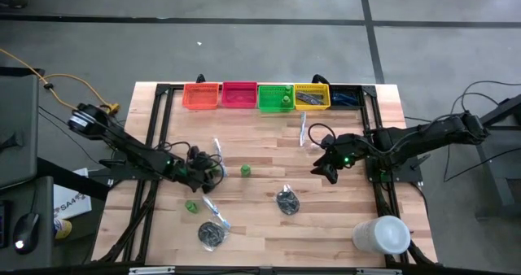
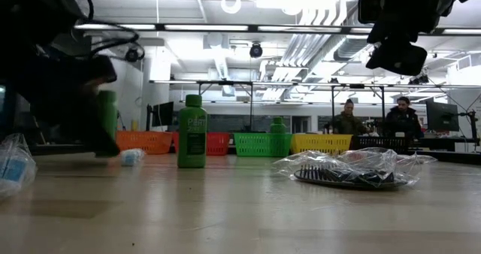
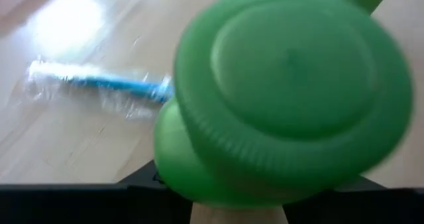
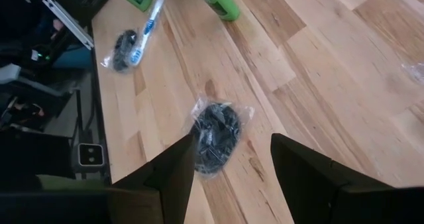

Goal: Pick & Place Travel size toiletries
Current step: Put the green shampoo into the green bin

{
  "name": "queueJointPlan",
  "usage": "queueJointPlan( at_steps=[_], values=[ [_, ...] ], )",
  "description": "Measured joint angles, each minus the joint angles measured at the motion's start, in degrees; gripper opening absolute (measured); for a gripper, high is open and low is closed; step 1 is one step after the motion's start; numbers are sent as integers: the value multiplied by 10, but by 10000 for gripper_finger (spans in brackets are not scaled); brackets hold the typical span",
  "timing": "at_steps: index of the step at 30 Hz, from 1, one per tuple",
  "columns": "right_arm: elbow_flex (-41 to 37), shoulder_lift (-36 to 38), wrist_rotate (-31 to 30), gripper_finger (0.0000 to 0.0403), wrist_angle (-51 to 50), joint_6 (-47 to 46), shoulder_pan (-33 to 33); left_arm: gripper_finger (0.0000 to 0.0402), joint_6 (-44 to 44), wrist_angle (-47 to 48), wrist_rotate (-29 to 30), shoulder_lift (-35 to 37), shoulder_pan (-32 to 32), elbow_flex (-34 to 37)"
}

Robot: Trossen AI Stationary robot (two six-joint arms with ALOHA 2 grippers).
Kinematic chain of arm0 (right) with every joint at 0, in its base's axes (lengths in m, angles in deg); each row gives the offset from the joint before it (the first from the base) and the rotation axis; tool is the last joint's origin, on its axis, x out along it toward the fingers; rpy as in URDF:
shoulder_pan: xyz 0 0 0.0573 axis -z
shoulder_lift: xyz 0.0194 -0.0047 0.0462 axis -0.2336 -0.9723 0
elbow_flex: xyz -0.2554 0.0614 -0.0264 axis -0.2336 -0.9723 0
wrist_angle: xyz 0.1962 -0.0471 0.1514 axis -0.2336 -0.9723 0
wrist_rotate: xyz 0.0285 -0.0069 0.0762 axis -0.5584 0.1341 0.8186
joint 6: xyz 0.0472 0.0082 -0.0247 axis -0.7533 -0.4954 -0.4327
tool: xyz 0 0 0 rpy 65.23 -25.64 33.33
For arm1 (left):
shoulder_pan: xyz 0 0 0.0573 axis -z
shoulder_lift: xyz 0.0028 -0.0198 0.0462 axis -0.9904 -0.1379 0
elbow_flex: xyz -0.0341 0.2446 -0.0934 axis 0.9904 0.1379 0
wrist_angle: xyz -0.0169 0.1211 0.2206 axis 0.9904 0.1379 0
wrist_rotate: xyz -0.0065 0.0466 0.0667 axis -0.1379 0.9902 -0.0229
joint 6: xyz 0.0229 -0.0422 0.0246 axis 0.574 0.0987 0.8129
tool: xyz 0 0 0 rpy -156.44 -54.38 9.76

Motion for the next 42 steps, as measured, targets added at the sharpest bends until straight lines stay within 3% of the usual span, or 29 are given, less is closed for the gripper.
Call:
queueJointPlan(
  at_steps=[7,14,20,24,34,42],
  values=[
    [0,0,0,192,54,0,5,176,42,11,0,46,0,-40],
    [0,-25,1,192,197,32,29,170,158,23,17,63,0,-138],
    [14,-73,5,192,301,68,63,169,206,84,28,63,-12,-222],
    [87,-129,23,192,306,132,81,169,239,87,9,63,-40,-263],
    [311,-314,81,192,222,323,106,169,268,88,-113,63,-83,-302],
    [419,-408,102,192,200,394,105,169,264,88,-121,63,-83,-304]
  ],
)
